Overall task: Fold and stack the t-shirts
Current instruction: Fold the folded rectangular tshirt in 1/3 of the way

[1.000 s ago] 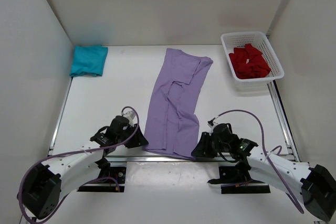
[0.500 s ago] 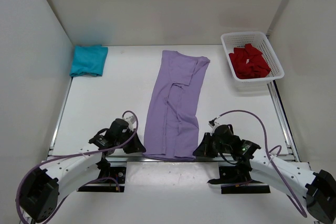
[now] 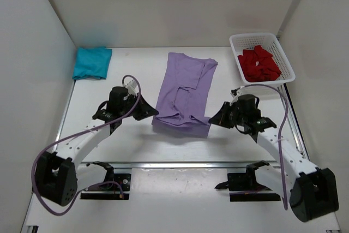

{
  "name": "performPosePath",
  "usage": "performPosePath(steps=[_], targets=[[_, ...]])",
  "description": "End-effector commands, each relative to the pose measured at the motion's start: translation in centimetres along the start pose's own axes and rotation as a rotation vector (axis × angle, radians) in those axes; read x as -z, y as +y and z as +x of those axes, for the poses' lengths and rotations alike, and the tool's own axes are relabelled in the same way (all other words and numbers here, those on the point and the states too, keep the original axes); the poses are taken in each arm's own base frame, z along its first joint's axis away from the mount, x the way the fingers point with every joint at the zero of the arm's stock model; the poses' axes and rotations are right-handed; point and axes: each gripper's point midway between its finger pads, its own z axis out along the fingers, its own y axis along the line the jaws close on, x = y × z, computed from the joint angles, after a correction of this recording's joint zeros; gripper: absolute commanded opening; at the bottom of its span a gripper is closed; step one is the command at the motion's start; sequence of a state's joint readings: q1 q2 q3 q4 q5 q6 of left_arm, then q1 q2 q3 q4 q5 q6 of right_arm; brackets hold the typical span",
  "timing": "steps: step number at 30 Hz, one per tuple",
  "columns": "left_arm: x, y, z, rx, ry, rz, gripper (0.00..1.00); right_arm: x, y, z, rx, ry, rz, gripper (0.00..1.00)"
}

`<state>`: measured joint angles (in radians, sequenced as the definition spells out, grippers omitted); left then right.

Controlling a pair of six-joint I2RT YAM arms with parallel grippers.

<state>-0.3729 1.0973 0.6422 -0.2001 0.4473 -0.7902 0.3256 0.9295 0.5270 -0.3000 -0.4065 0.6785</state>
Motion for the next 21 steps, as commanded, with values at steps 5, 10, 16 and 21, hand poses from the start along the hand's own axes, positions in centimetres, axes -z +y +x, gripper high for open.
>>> performPosePath(steps=[5, 10, 16, 21], targets=[[-4.3, -2.1, -7.7, 0.043, -0.115, 0.041, 0.0, -2.2, 0.1, -8.4, 0.094, -0.088, -0.016, 0.0], [-8.0, 0.2, -10.5, 0.083, -0.116, -0.037, 0.0, -4.2, -0.2, -12.2, 0.094, -0.095, -0.027, 0.0], [-11.8, 1.7, -12.8, 0.11, -0.106, -0.076, 0.0, -6.9, -1.7, -15.1, 0.067, -0.072, -0.011, 0.0], [-14.4, 3.0, -15.4, 0.122, -0.119, -0.106, 0.0, -9.0, -3.5, -16.9, 0.043, -0.059, 0.007, 0.0]])
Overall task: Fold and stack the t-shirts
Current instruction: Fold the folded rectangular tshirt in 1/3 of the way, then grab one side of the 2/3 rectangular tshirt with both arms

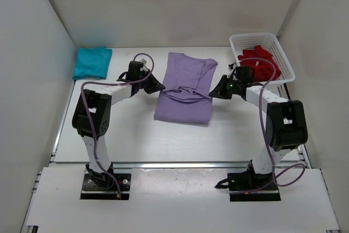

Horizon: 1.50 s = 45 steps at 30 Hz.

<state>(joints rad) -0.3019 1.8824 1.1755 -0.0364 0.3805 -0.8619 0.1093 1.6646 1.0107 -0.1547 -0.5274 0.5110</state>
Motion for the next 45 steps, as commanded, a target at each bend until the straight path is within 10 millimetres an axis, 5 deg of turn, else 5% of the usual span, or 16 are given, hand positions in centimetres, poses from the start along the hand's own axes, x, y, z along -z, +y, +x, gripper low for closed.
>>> performPosePath(steps=[1, 6, 11, 13, 17, 20, 21, 23, 24, 28, 31, 38, 42, 45], targets=[[-0.8, -1.4, -3.2, -0.018, -0.068, 0.024, 0.0, -0.9, 0.4, -3.5, 0.056, -0.065, -0.037, 0.0], [-2.4, -1.1, -4.7, -0.011, -0.083, 0.014, 0.04, -3.1, -0.8, -4.5, 0.032, -0.032, -0.022, 0.0], [-4.3, -1.0, -4.8, 0.008, -0.021, 0.045, 0.28, -4.2, -1.3, -5.4, 0.003, -0.048, -0.037, 0.0], [-4.0, -1.4, -4.6, 0.002, -0.014, 0.068, 0.42, -4.1, -1.4, -5.4, -0.009, -0.04, -0.032, 0.05], [-0.6, -1.8, -5.2, -0.016, -0.086, 0.1, 0.67, -2.0, -0.4, -5.8, 0.034, -0.106, -0.02, 0.32], [3.2, -1.0, -4.5, 0.005, -0.141, 0.121, 0.63, 0.7, 0.4, -4.9, 0.047, -0.186, -0.006, 0.43], [4.6, -0.5, -3.4, 0.004, -0.147, 0.119, 0.61, 0.6, -0.8, -2.3, 0.027, -0.149, 0.021, 0.44], [6.2, 1.3, -1.2, 0.004, -0.158, 0.086, 0.58, 2.4, 0.4, -1.2, 0.074, -0.215, 0.005, 0.4], [7.3, 2.4, 0.2, -0.005, -0.165, 0.074, 0.58, 2.0, -0.1, 1.6, 0.067, -0.172, 0.013, 0.29], [9.2, 6.0, 4.3, -0.035, -0.159, 0.003, 0.61, 2.1, 0.7, 8.5, 0.104, -0.126, -0.042, 0.1], [9.4, 7.2, 6.6, -0.048, -0.128, 0.007, 0.64, 1.5, 1.1, 11.7, 0.129, -0.081, -0.072, 0.22], [6.4, 8.9, 9.0, -0.032, -0.024, -0.04, 0.62, -0.7, -0.5, 12.9, 0.093, -0.03, -0.014, 0.41], [5.1, 8.8, 9.1, -0.026, -0.012, -0.045, 0.58, -1.5, -0.8, 12.5, 0.065, -0.054, -0.003, 0.39], [4.1, 8.1, 9.2, -0.021, -0.008, -0.03, 0.51, -2.0, -1.1, 12.3, 0.058, -0.044, 0.008, 0.26]])
